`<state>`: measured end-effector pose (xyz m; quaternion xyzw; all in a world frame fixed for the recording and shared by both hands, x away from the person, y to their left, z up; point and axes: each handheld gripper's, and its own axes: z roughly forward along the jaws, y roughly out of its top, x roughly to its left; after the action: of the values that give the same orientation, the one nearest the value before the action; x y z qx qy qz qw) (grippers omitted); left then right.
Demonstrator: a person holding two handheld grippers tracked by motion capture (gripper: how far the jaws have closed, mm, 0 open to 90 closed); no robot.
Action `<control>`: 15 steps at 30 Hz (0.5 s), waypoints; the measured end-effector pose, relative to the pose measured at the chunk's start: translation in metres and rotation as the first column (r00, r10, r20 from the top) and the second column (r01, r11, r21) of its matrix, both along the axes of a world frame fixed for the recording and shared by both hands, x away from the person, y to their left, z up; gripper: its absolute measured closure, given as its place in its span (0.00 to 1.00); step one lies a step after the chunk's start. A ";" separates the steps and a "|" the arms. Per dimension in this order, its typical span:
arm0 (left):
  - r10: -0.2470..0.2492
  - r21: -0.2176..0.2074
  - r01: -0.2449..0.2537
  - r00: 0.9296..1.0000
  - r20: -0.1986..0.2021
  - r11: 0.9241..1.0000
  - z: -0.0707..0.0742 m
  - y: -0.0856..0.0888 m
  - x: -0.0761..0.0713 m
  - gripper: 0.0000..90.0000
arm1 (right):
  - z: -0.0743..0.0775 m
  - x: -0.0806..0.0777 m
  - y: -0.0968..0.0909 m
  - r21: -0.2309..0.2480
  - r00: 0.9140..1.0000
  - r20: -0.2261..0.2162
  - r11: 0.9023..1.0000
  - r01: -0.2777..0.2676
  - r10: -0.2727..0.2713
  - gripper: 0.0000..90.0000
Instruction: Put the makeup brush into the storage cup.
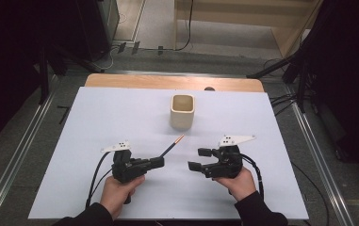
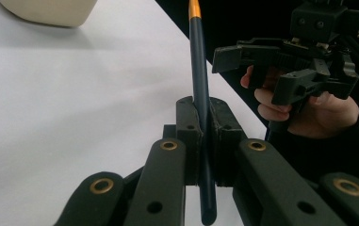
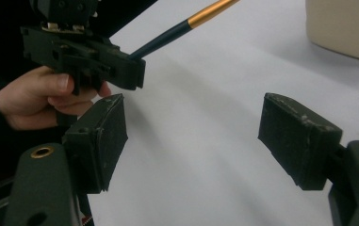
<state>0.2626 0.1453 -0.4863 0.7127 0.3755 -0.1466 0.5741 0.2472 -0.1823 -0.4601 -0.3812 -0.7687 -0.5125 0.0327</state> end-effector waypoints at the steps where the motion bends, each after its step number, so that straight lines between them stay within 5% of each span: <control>1: 0.002 -0.002 -0.002 1.000 0.004 1.000 0.000 -0.001 0.000 0.95 | 0.000 0.000 0.000 0.004 1.000 0.002 1.000 0.001 -0.001 0.28; 15: -0.037 -0.069 0.034 0.999 -0.036 0.997 -0.002 0.001 0.004 0.95 | -0.006 0.006 0.011 0.076 1.000 -0.019 0.997 0.003 -0.002 0.30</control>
<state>0.2669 0.1460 -0.4881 0.6965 0.3681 -0.1825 0.5883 0.2535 -0.1715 -0.4657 -0.3855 -0.7478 -0.5378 0.0538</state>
